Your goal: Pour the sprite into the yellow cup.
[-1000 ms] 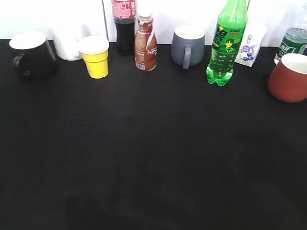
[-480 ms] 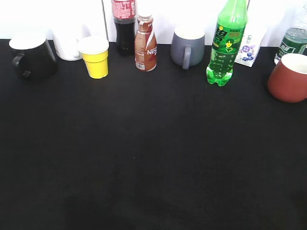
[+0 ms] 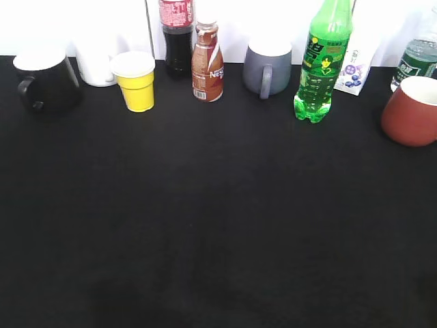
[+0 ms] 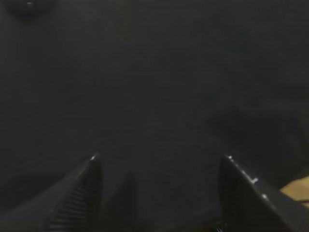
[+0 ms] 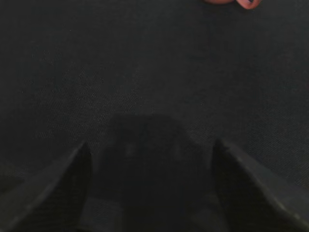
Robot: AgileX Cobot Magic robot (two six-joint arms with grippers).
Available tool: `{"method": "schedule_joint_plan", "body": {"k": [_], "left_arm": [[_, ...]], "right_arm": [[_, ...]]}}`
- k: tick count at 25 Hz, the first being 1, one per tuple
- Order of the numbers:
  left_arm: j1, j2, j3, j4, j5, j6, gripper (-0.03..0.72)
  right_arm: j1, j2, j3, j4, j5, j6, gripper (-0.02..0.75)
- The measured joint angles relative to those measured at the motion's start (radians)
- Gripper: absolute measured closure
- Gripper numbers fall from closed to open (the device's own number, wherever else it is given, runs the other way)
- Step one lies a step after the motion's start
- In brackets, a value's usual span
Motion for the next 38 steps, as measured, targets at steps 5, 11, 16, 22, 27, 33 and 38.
{"method": "schedule_joint_plan", "body": {"k": [5, 11, 16, 22, 27, 33, 38], "left_arm": [[0.305, -0.022, 0.0, 0.0, 0.0, 0.0, 0.123], [0.422, -0.187, 0.0, 0.0, 0.0, 0.0, 0.123], [0.408, -0.187, 0.002, -0.001, 0.0, 0.0, 0.123], [0.393, -0.187, 0.002, -0.001, 0.0, 0.0, 0.123], [0.393, -0.187, 0.002, -0.001, 0.0, 0.0, 0.123], [0.393, -0.187, 0.003, -0.001, 0.0, 0.0, 0.123], [0.393, -0.187, 0.003, -0.001, 0.0, 0.0, 0.123]], "right_arm": [[-0.279, -0.054, 0.002, 0.003, 0.0, 0.0, 0.151], [-0.428, -0.228, 0.002, 0.004, 0.001, 0.0, 0.151], [-0.428, -0.228, 0.002, 0.003, 0.001, 0.0, 0.151], [-0.428, -0.228, 0.002, 0.003, 0.001, 0.0, 0.151], [-0.428, -0.228, 0.002, 0.004, 0.001, 0.0, 0.151], [-0.428, -0.228, 0.002, 0.127, 0.001, -0.112, 0.151], [-0.428, -0.228, 0.002, 0.135, 0.001, -0.115, 0.151]]}}
